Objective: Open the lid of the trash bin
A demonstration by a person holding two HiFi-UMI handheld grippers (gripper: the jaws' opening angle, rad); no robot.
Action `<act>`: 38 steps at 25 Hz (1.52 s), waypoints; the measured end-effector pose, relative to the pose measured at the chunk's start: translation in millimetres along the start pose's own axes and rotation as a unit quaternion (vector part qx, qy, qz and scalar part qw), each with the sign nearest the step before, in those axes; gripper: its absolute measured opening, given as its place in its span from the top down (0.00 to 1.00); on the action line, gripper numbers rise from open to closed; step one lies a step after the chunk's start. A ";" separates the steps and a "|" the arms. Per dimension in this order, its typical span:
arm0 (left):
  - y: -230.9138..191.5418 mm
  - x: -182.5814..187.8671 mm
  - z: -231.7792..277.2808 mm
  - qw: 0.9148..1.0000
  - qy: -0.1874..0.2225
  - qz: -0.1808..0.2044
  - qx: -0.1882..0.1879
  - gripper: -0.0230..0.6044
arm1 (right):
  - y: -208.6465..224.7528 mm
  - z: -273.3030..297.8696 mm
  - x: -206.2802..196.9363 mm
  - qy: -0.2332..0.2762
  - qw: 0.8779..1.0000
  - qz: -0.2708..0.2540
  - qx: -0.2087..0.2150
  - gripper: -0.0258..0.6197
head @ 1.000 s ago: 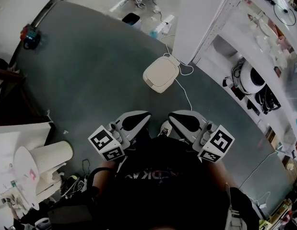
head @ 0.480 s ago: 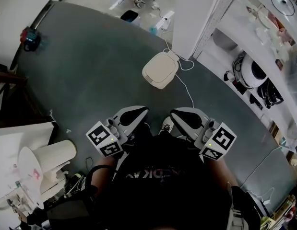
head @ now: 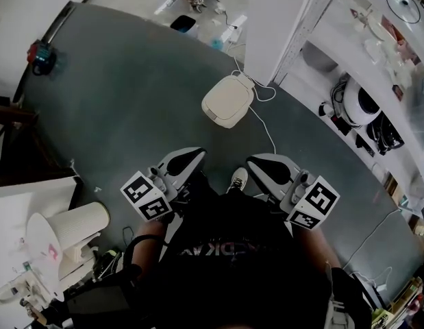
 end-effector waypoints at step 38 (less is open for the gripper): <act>-298.1 -75.3 33.8 0.968 -0.171 -0.171 0.067 0.96 | 77.9 121.9 -57.8 0.006 0.981 0.082 -0.175 0.95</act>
Point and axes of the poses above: the fingertips, and each gripper's own axes: z forward along the fingers, y to its right, x out of its top, the point moved 10 cm from there along -z, backward along the fingers, and after that the axes turned 9 degrees about y, right-handed, at the moved point
